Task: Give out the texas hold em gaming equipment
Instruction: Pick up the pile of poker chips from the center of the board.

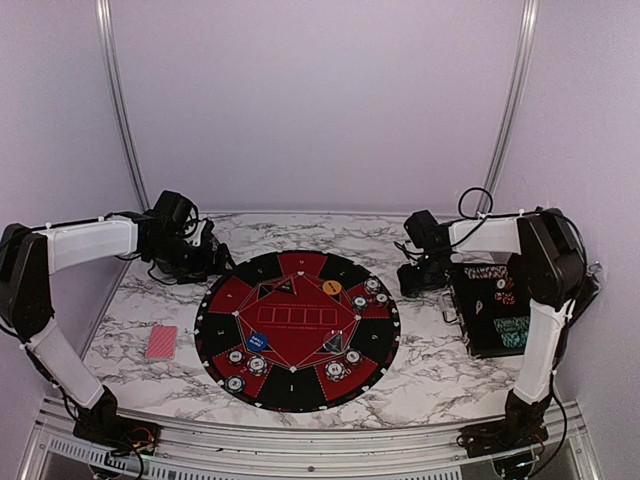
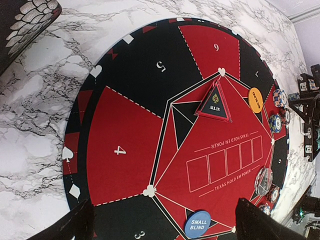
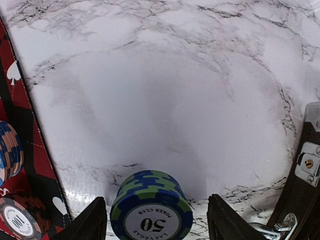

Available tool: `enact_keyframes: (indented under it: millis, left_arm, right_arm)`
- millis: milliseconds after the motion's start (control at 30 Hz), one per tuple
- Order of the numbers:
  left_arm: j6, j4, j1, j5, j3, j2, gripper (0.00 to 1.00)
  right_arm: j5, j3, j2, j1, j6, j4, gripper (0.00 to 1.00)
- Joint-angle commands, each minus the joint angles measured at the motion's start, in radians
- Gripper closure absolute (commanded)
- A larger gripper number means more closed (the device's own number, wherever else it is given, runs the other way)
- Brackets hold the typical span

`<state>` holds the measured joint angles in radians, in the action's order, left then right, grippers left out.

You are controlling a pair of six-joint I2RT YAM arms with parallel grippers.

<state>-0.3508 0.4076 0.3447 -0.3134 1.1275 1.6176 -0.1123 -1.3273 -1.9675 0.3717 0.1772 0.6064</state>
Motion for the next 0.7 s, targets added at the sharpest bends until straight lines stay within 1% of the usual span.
enact_keyframes:
  millis: [0,333,667]
  left_arm:
    - [0.015,-0.007,-0.006,-0.005,0.008,0.015,0.01]
    - [0.018,-0.003,-0.007,-0.001,0.011,0.010,0.01]
    - [0.016,-0.001,-0.009,-0.002,0.011,0.007,0.01]
  right_arm:
    - [0.003,-0.043,-0.022,-0.010,-0.011,-0.002,0.34]
    - [0.004,-0.049,-0.034,-0.006,-0.005,0.003,0.37]
    - [-0.049,-0.053,-0.023,0.021,0.007,0.034,0.41]
